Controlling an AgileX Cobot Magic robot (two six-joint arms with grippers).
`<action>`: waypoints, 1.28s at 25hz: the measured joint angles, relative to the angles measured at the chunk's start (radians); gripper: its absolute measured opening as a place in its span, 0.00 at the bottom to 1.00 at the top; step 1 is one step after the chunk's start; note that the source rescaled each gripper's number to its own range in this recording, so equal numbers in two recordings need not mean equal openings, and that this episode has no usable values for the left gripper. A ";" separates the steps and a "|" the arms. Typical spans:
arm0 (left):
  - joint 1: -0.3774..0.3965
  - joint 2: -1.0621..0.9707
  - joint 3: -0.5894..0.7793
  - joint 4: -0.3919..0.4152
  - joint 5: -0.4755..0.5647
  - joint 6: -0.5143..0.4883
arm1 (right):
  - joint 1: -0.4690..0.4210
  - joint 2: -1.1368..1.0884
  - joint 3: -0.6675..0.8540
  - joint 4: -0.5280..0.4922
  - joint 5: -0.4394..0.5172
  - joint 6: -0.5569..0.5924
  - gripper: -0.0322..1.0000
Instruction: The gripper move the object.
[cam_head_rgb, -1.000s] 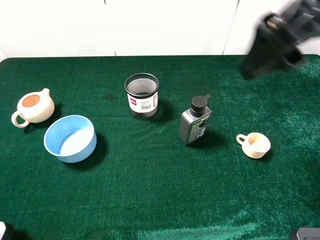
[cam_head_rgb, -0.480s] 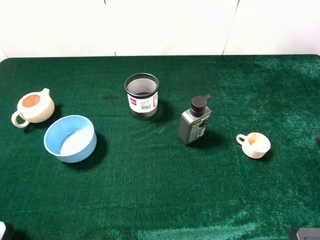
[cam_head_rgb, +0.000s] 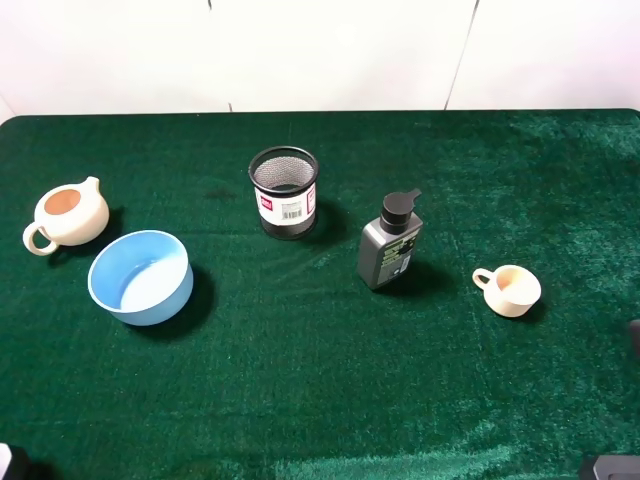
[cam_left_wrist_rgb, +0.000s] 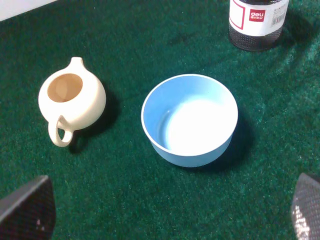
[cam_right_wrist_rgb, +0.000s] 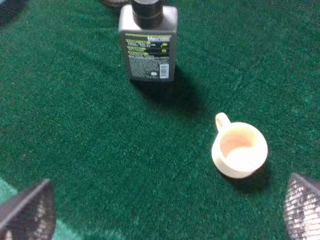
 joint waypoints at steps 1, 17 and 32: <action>0.000 0.000 0.000 0.000 0.000 0.000 | 0.000 -0.014 0.012 0.001 -0.012 0.000 1.00; 0.000 0.000 0.000 0.000 0.000 0.000 | -0.210 -0.303 0.026 0.069 -0.032 -0.092 1.00; 0.000 0.000 0.000 0.000 0.000 0.000 | -0.570 -0.317 0.026 0.236 -0.029 -0.272 1.00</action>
